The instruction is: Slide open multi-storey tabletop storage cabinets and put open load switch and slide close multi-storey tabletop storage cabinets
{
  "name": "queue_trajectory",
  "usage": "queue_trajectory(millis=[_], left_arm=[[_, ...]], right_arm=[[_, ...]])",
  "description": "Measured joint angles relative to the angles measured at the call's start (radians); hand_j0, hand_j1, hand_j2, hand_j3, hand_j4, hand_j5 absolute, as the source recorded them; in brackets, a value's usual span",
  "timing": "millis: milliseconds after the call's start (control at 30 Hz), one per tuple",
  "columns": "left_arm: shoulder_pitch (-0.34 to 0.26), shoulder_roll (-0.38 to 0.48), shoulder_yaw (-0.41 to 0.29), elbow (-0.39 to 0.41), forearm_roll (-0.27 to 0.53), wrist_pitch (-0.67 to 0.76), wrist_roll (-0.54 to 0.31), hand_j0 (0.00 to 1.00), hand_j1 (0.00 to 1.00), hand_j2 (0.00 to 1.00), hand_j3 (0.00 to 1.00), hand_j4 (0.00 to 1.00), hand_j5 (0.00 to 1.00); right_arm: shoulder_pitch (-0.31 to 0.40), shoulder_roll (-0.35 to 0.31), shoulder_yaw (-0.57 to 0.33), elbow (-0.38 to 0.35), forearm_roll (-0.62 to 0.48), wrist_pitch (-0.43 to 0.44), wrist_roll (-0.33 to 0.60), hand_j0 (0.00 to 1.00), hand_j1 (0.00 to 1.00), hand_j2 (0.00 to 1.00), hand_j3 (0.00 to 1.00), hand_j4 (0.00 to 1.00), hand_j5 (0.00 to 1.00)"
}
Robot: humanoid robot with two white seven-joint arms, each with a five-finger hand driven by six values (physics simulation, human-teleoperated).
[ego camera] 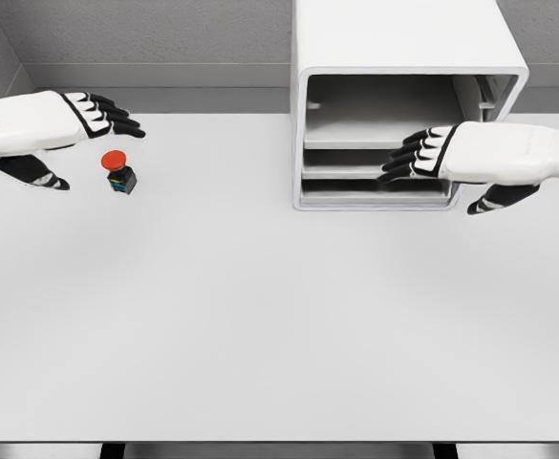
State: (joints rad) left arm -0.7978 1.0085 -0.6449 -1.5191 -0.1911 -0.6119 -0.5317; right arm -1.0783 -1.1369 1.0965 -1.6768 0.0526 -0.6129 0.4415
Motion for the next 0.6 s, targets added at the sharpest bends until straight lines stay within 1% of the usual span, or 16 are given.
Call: queue_trajectory(millis=[33,100,133,200,267,367,467,500,600], left_arm=[[-0.001,-0.014,-0.029,0.023,-0.007,-0.001,0.001,1.00,1.00,1.00,1.00,1.00,1.00],[-0.005,-0.046,-0.065,0.067,-0.016,-0.001,0.003,1.00,1.00,1.00,1.00,1.00,1.00],[-0.006,-0.060,-0.076,0.086,-0.019,-0.001,0.004,1.00,1.00,1.00,1.00,1.00,1.00],[-0.031,-0.090,-0.089,0.135,-0.022,-0.001,0.004,1.00,1.00,1.00,1.00,1.00,1.00],[-0.047,-0.126,-0.097,0.196,-0.025,-0.001,0.005,1.00,1.00,1.00,1.00,1.00,1.00],[-0.049,-0.175,-0.103,0.281,-0.043,-0.001,0.005,1.00,1.00,1.00,1.00,1.00,1.00],[-0.078,-0.219,-0.105,0.366,-0.082,-0.001,0.005,1.00,1.00,1.00,1.00,1.00,1.00],[-0.080,-0.233,-0.105,0.394,-0.090,-0.001,0.006,1.00,1.00,1.00,1.00,1.00,1.00],[-0.080,-0.258,-0.106,0.444,-0.102,-0.001,0.006,1.00,1.00,1.00,1.00,1.00,1.00]], right_arm=[[0.000,0.004,-0.001,0.000,0.000,0.000,-0.001,1.00,1.00,1.00,1.00,1.00,1.00],[0.000,0.008,-0.001,0.001,0.000,0.000,0.003,1.00,1.00,1.00,1.00,1.00,1.00],[-0.008,0.009,-0.001,0.002,0.000,0.000,0.005,1.00,1.00,1.00,1.00,1.00,1.00],[-0.009,0.015,-0.001,0.004,-0.001,0.000,0.001,1.00,1.00,1.00,1.00,1.00,1.00],[-0.011,0.025,0.001,0.008,0.000,0.000,-0.003,1.00,1.00,1.00,1.00,1.00,1.00],[-0.009,0.054,0.006,0.010,-0.001,0.000,-0.004,1.00,1.00,1.00,1.00,1.00,1.00],[-0.003,0.079,0.011,0.010,-0.002,0.000,0.004,1.00,1.00,1.00,1.00,1.00,1.00],[0.000,0.085,0.012,0.010,-0.003,0.000,0.005,1.00,1.00,1.00,1.00,1.00,1.00],[0.000,0.094,0.016,0.011,-0.012,0.000,0.023,1.00,1.00,1.00,1.00,1.00,1.00]])
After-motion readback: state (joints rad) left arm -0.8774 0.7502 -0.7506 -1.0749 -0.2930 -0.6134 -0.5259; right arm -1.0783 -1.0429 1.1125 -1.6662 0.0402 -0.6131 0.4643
